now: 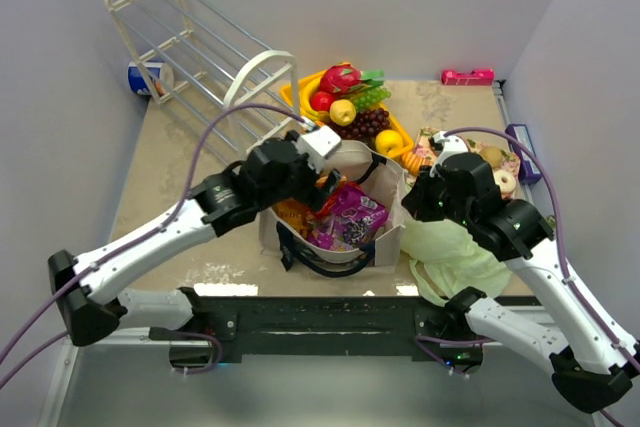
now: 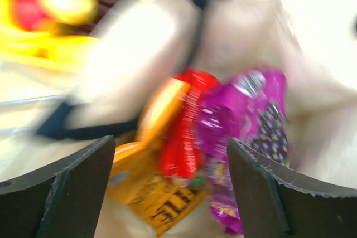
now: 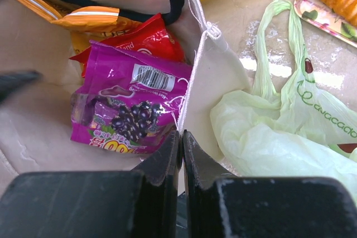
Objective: Place the mixed food into the grocery bags and tie them
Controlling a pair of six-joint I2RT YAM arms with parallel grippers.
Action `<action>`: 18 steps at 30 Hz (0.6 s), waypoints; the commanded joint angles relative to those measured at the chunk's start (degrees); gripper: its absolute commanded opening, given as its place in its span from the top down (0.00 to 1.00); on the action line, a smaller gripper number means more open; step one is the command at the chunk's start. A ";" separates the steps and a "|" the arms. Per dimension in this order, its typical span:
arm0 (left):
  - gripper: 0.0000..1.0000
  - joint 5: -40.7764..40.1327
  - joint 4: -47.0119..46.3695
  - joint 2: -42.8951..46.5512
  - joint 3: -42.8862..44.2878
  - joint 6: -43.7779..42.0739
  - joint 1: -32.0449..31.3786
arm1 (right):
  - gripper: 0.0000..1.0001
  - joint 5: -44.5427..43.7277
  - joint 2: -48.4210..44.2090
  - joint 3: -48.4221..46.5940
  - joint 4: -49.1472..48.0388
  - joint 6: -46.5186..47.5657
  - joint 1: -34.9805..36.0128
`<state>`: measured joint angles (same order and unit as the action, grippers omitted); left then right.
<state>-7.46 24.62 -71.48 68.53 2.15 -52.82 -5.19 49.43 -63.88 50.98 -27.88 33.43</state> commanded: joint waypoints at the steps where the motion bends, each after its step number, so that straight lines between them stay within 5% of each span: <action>1: 0.11 -15.73 8.24 7.05 6.00 6.63 0.61 | 0.91 -1.05 -0.91 -0.81 -1.15 0.28 -0.03; 7: 0.05 -17.25 19.76 8.82 3.81 13.49 4.90 | 0.89 0.09 -0.30 -0.64 -1.94 0.55 -0.03; 13: 0.12 -6.78 15.20 11.27 -6.73 16.21 10.45 | 0.89 3.16 -0.21 0.07 -3.34 0.28 -0.03; 17: 0.87 -7.81 9.67 15.48 -11.48 19.89 10.54 | 0.96 8.17 -0.03 1.30 -6.32 -0.24 0.06; 18: 0.96 -8.87 9.31 16.45 -12.01 21.04 10.54 | 0.99 9.66 -0.30 1.56 -6.94 -0.77 0.06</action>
<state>-15.33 39.09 -60.25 58.50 18.63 -42.54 -1.56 49.45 -63.16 48.40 -27.97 33.43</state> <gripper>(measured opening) 0.236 0.056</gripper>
